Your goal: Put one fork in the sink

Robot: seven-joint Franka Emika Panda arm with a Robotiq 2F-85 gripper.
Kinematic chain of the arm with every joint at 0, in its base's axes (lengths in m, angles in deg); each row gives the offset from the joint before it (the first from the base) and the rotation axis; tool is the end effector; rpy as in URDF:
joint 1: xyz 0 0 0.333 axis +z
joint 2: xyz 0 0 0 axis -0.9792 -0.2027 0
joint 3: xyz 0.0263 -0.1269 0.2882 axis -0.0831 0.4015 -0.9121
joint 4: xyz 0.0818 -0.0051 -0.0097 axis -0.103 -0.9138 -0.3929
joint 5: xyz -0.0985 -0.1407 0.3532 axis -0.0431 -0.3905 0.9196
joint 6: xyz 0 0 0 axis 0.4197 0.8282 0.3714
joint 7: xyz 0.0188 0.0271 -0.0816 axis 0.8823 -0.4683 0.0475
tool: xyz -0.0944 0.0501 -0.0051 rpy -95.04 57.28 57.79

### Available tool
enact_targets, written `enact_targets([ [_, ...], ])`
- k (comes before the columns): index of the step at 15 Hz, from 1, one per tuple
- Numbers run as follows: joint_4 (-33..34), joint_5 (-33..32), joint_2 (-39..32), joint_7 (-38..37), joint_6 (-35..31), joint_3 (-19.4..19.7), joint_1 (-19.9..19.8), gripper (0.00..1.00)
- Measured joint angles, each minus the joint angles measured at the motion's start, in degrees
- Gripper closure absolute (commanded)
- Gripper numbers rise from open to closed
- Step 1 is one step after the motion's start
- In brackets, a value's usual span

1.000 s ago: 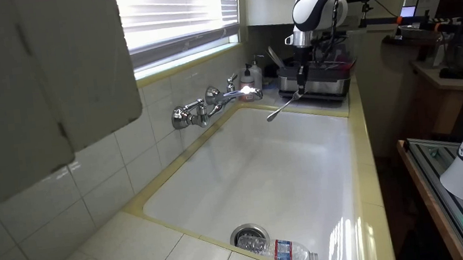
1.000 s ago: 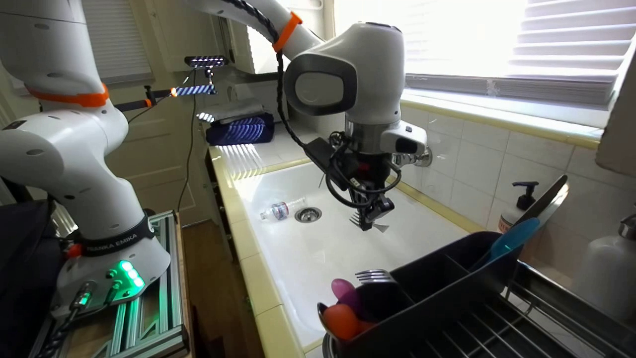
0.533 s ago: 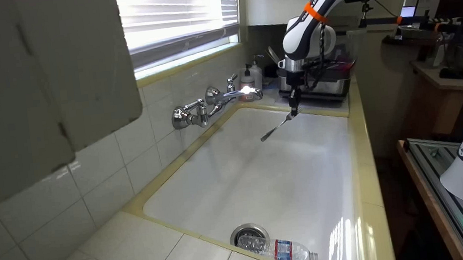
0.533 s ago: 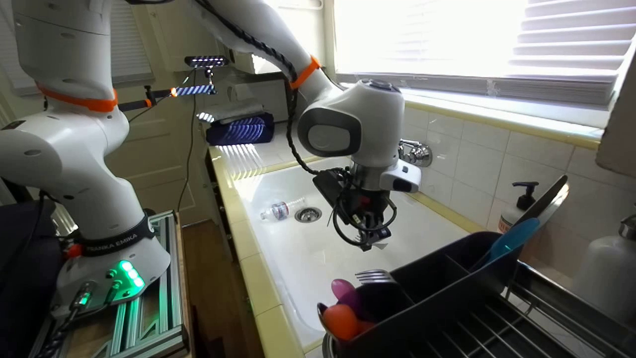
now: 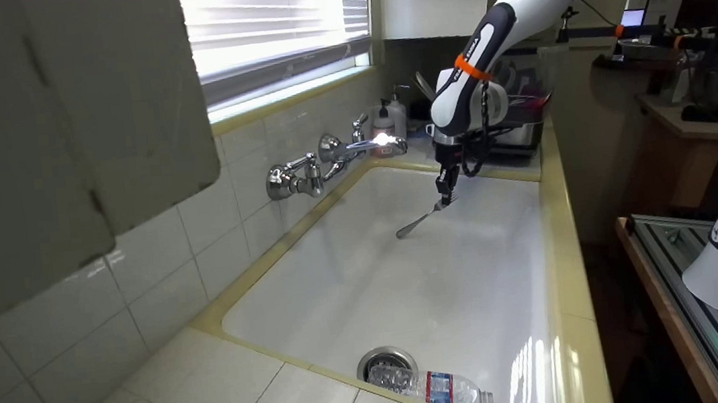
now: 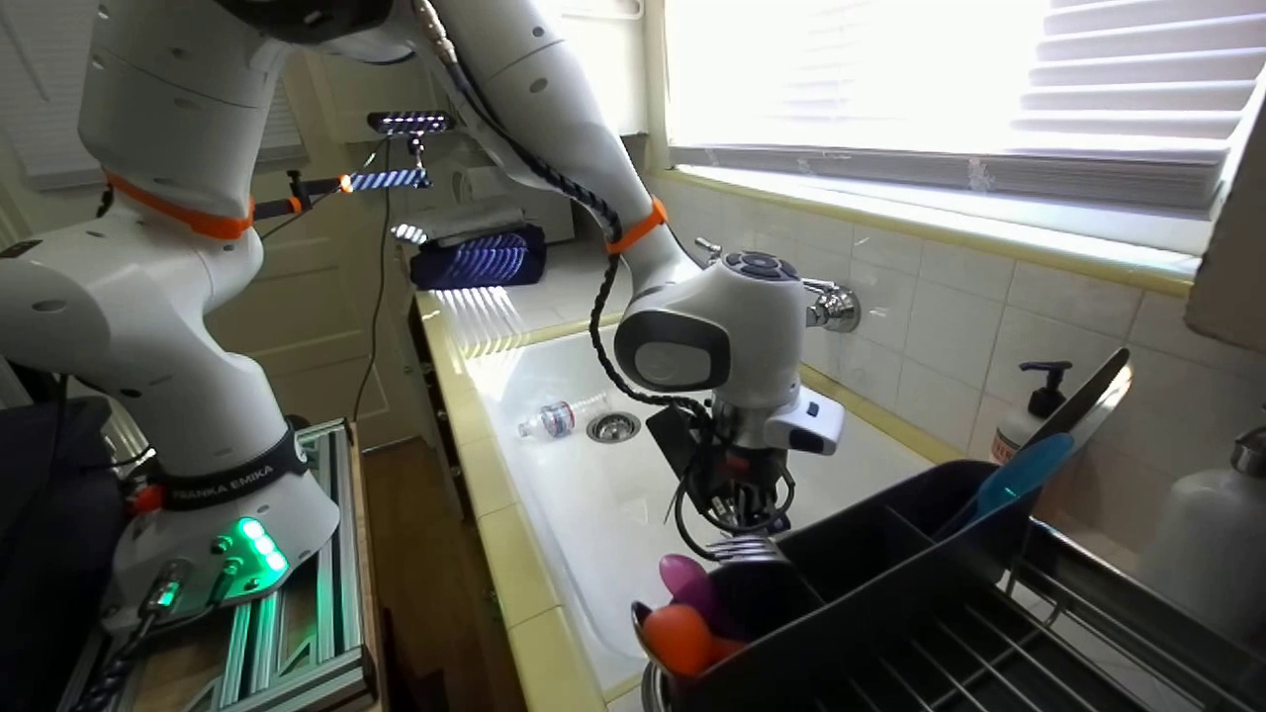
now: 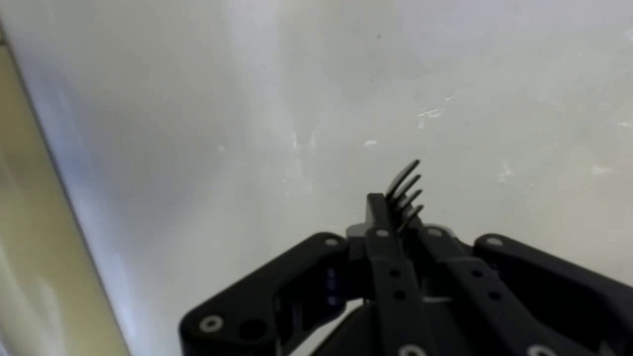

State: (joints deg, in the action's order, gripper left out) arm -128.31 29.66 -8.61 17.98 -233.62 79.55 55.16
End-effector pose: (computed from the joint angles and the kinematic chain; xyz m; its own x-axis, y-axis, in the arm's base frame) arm 0.4962 -0.2873 0.1414 0.9868 -0.1600 0.0266 -0.1597 -0.9871 -0.0142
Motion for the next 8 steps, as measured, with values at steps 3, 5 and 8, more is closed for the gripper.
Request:
enact_targets([
  [3, 0.4, -0.3, -2.4, -1.4, -6.2, -1.0, -0.7, 0.99],
  [5, 0.6, -0.9, -3.7, -2.7, -10.2, -1.0, -0.7, 0.99],
  [8, 1.2, -3.0, -5.5, -5.3, -12.7, -0.6, -0.7, 0.99],
])
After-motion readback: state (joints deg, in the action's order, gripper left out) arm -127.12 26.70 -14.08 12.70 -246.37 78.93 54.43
